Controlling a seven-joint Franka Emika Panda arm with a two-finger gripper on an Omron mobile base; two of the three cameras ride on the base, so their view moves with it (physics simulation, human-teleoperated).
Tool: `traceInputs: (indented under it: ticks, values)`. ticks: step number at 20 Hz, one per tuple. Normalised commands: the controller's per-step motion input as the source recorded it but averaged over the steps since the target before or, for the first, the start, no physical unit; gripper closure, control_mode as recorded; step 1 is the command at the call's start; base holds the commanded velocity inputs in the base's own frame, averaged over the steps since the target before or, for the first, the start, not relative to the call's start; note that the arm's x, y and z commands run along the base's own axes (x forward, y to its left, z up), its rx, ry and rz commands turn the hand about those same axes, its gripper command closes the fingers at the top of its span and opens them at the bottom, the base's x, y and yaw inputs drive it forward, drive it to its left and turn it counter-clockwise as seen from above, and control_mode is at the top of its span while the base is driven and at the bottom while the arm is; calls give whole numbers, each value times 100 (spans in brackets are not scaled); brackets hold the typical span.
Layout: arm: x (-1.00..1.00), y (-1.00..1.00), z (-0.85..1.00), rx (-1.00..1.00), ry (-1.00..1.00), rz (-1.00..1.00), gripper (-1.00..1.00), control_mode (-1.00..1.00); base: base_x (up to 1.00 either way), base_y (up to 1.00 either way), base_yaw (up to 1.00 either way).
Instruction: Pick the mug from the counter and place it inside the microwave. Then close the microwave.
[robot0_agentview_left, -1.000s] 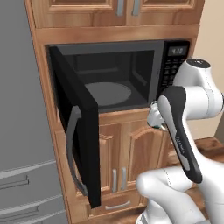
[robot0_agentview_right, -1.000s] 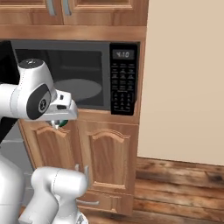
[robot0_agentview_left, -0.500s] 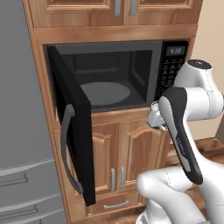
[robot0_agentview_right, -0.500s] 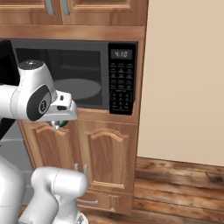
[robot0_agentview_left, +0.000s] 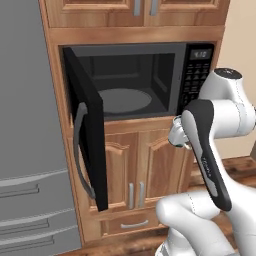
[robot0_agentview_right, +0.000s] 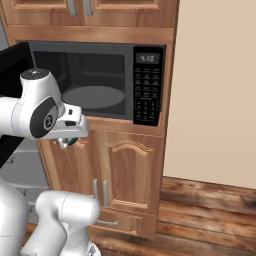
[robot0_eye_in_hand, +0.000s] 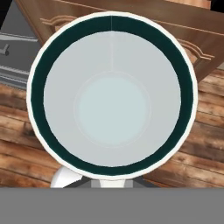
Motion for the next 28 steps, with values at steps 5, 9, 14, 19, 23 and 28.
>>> traceInputs:
  ticks: [5, 9, 14, 19, 23, 28]
  values:
    - [0, 0, 0, 0, 0, 0, 100, 100, 0, 0, 4]
    - [0, 0, 0, 0, 0, 0, 100, 100, 0, 0, 0]
    - [0, 0, 0, 0, 0, 0, 100, 100, 0, 0, 0]
    - [0, 0, 0, 0, 0, 0, 100, 100, 0, 0, 0]
    - [0, 0, 0, 0, 0, 0, 100, -100, 0, 0, 0]
    - [0, 0, 0, 0, -1, 0, 100, -100, 0, 0, 0]
